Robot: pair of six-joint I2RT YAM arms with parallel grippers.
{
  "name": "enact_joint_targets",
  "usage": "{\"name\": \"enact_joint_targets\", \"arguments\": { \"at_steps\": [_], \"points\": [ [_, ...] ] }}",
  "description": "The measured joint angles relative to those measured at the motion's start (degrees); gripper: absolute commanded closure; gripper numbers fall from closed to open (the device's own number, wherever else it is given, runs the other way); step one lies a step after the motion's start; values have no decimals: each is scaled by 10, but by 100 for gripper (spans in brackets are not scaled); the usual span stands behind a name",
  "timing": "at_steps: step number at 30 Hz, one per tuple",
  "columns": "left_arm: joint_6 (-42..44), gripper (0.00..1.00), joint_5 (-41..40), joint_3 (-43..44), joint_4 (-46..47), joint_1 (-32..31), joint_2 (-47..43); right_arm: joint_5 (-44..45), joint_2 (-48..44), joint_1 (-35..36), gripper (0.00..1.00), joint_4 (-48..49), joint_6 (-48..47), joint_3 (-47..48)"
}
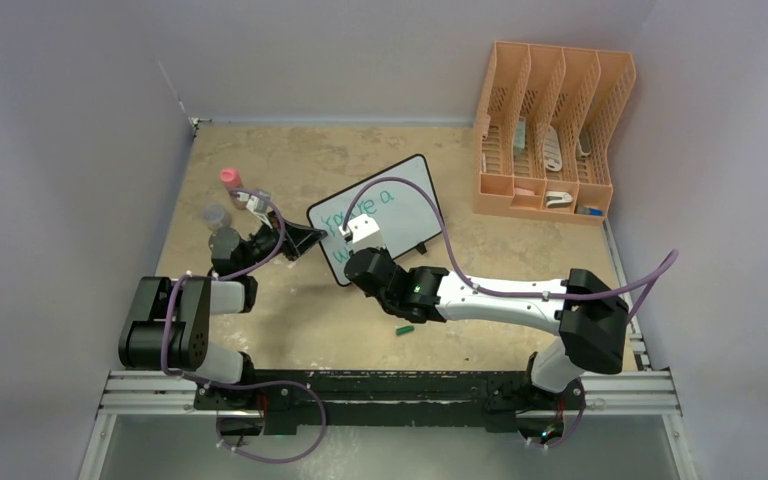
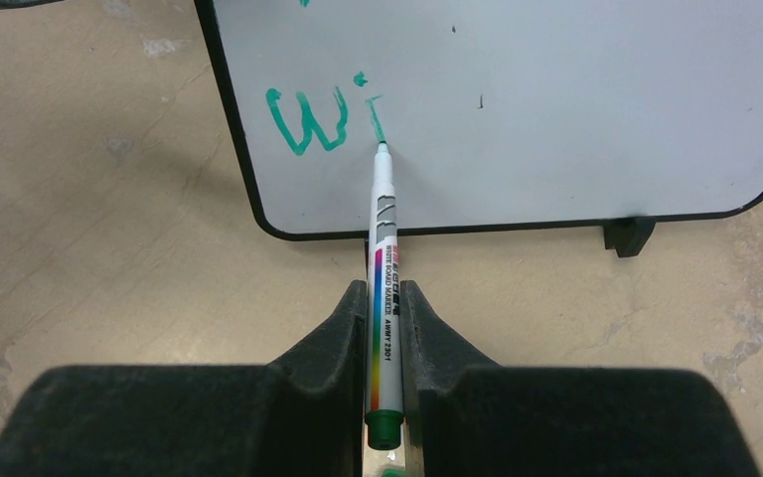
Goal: Write a sentence on the whiteboard
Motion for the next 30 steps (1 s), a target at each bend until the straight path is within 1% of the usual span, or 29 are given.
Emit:
{"name": "enact_joint_targets", "arguments": {
  "at_steps": [14, 23, 30],
  "points": [
    [0, 100, 0, 0, -1, 0, 0, -1, -2, 0, 100, -1, 1, 0],
    [0, 100, 0, 0, -1, 0, 0, 0, -47, -3, 100, 1, -3, 0],
    [0, 100, 0, 0, -1, 0, 0, -1, -47, -7, 100, 6, -4, 0]
  ]
}}
